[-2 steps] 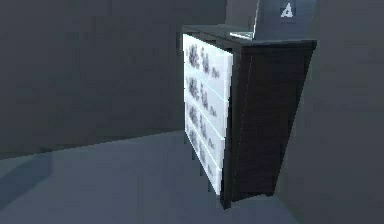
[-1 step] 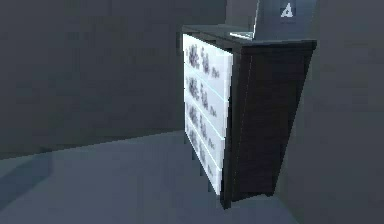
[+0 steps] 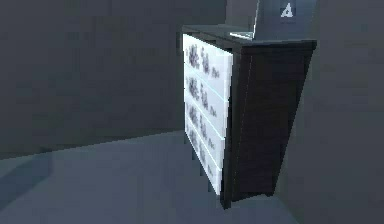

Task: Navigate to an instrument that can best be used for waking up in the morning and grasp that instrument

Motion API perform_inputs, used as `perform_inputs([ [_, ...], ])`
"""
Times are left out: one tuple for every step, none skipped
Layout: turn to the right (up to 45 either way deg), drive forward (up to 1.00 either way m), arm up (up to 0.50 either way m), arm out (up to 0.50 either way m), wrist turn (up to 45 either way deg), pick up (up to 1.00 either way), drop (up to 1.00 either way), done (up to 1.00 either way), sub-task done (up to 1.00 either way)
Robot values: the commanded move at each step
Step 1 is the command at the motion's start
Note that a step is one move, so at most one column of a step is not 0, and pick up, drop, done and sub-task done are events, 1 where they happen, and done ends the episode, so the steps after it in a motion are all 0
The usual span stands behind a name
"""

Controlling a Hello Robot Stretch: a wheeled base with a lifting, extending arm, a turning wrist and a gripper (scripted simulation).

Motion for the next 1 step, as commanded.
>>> perform_inputs([
  [0.0, 0.00, 0.00, 0.00, 45.0, 0.00, 0.00, 0.00, 0.00],
])
